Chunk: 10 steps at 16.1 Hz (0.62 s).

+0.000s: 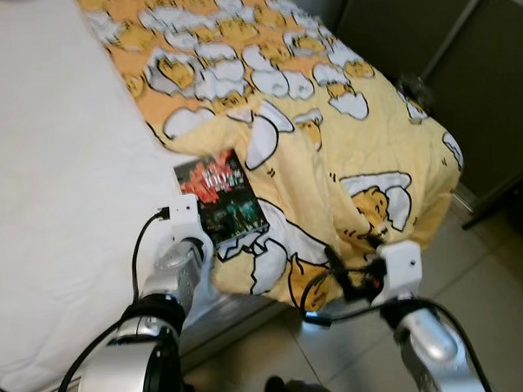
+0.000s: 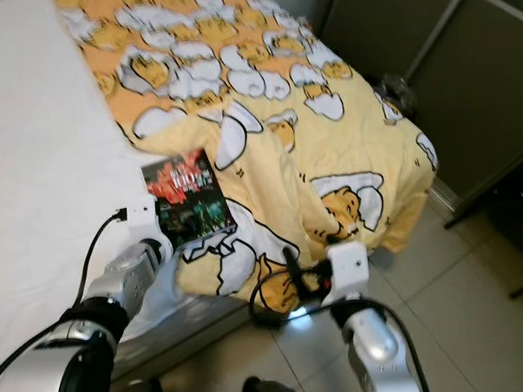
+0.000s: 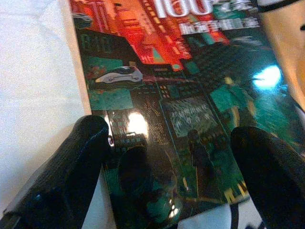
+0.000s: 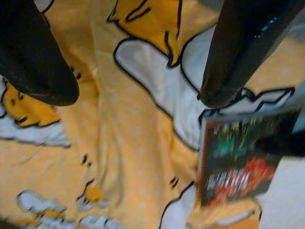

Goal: Clean up the room

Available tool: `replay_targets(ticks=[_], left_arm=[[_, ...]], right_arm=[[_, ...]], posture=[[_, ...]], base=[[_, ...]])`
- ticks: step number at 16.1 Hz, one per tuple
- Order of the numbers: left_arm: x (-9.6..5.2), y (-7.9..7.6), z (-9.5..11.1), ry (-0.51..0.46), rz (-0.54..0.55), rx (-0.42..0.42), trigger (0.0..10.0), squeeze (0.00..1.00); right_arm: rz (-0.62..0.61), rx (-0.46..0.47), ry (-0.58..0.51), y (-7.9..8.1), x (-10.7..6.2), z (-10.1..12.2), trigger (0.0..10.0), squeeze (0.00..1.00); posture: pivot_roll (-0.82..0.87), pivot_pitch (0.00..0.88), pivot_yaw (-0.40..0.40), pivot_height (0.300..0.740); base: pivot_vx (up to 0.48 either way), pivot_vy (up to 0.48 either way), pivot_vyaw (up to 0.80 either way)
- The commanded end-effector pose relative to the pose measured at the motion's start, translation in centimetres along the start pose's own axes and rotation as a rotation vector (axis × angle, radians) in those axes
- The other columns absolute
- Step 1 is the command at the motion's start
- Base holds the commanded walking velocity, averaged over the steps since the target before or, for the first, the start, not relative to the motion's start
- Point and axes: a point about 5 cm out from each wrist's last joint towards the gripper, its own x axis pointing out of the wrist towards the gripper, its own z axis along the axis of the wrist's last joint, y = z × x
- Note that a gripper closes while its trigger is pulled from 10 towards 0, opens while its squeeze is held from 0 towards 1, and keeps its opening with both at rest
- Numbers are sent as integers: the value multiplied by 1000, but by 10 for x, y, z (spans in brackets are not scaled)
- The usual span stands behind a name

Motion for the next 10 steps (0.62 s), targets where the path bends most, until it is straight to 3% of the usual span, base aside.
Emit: replay_targets(ticks=[1, 4, 5, 6, 8, 10], left_arm=[[1, -9, -12, 50, -14, -45, 10000, 0], [0, -11, -21, 89, 3, -84, 10000, 0], [0, -12, -23, 102, 4, -129, 9294, 0], [0, -14, -25, 112, -6, -197, 0, 0], [1, -18, -24, 91, -38, -365, 0, 0], [1, -18, -23, 66, -43, -462, 0, 0]], right_arm=[[7, -11, 4, -1, -6, 6, 10000, 0], [9, -8, 34, -3, -14, 7, 10000, 0], [9, -7, 40, -3, -15, 7, 10000, 0], [10, -7, 45, -4, -15, 6, 10000, 0], [10, -5, 60, -6, -14, 4, 10000, 0], [6, -4, 71, -10, -11, 0, 10000, 0]], posture=[[-218, 215, -206, 740], [-229, 221, -214, 740], [-228, 217, -215, 740], [-229, 215, -215, 740], [-228, 201, -213, 740], [-223, 188, -211, 740]], base=[[0, 0, 0], [0, 0, 0], [0, 0, 0], [0, 0, 0], [0, 0, 0], [0, 0, 0]])
